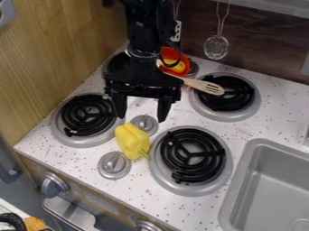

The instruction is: Moved the ladle to the lower left burner of the stove

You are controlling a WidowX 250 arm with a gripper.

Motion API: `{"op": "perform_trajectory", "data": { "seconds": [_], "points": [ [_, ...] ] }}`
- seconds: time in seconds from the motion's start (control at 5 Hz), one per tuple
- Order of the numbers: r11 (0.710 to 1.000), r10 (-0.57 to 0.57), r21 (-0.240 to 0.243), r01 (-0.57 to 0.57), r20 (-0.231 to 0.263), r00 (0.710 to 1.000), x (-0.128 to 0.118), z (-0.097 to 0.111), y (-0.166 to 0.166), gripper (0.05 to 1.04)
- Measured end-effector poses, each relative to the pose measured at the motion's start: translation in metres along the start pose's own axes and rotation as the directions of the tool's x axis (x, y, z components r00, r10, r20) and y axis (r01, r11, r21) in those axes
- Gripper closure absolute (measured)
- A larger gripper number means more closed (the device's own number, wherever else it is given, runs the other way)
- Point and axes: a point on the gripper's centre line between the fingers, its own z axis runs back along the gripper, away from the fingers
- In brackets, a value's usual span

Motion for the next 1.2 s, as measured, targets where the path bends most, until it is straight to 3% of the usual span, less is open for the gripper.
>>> {"op": "perform_trajectory", "data": {
  "seconds": [0.2,0.4,0.6,0.8,1.0,1.2],
  "points": [
    [1.000,-0.009,0.010,0.009,-0.022,1.000,-0.002,-0.007,0.000,0.083],
    [0.989,-0.148,0.000,0.148,0.041,0.988,0.006,-0.006,-0.008,0.083],
    [0.964,-0.266,-0.001,0.266,0.073,0.961,0.018,-0.002,-0.015,0.083],
    [0.865,-0.498,0.029,0.500,0.159,0.853,0.030,0.002,-0.031,0.083],
    [0.706,-0.701,0.038,0.707,0.180,0.690,0.044,-0.008,-0.047,0.083],
    [0.516,-0.841,0.061,0.854,0.225,0.492,0.058,-0.016,-0.052,0.083]
  ]
}}
